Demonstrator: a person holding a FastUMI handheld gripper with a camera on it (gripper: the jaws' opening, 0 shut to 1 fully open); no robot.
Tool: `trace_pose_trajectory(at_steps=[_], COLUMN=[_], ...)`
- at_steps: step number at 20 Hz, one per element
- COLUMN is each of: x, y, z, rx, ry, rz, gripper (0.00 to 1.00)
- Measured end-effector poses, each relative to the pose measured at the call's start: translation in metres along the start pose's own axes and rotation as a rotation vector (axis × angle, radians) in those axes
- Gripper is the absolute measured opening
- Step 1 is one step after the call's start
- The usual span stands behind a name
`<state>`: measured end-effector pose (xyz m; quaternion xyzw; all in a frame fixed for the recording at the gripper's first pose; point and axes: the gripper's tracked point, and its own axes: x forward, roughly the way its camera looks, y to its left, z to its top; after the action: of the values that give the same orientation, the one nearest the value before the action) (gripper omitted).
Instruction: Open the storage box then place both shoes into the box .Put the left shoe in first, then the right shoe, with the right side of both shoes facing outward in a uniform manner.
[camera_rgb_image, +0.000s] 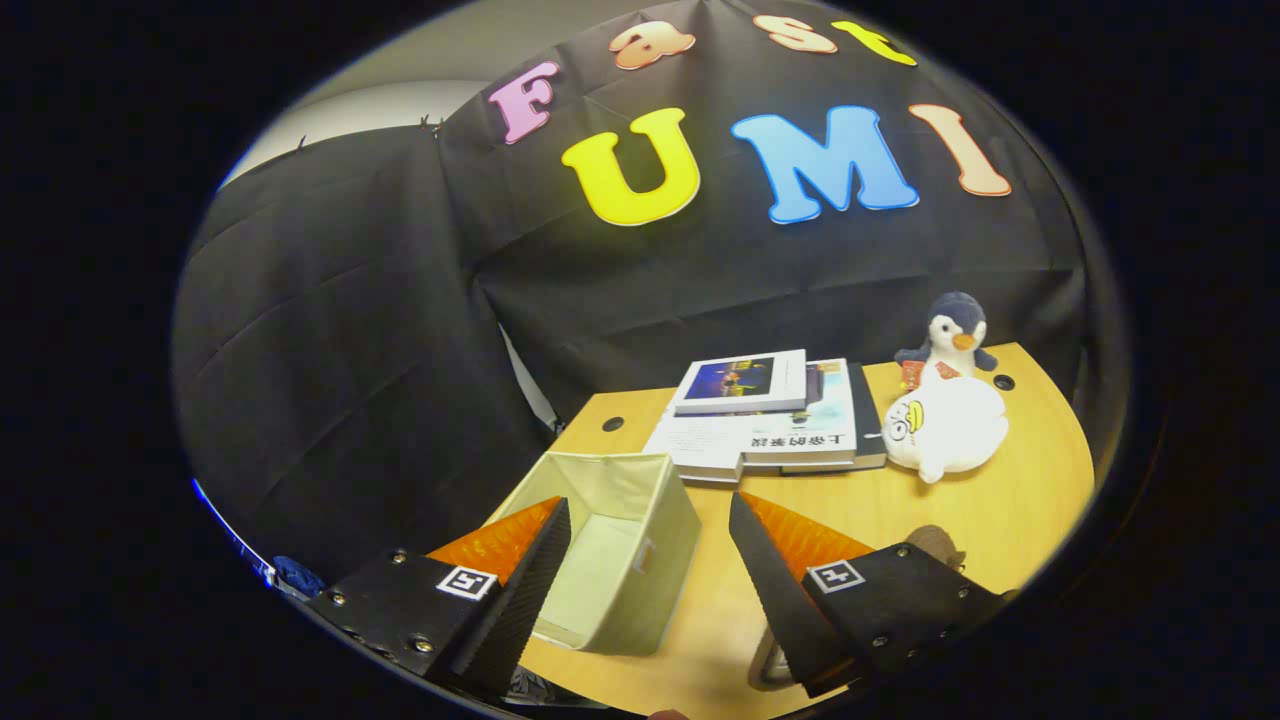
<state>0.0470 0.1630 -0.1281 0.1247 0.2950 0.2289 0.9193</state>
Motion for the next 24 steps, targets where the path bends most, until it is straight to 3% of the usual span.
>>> trace_pose_trajectory(at_steps=[10, 24], x=[0.006, 0.016], y=[-0.097, -0.146], z=[-0.062, -0.178], rx=[0.035, 0.063], ry=[0.113, 0.407], rz=[-0.152, -0.213], gripper=[0.97, 0.95])
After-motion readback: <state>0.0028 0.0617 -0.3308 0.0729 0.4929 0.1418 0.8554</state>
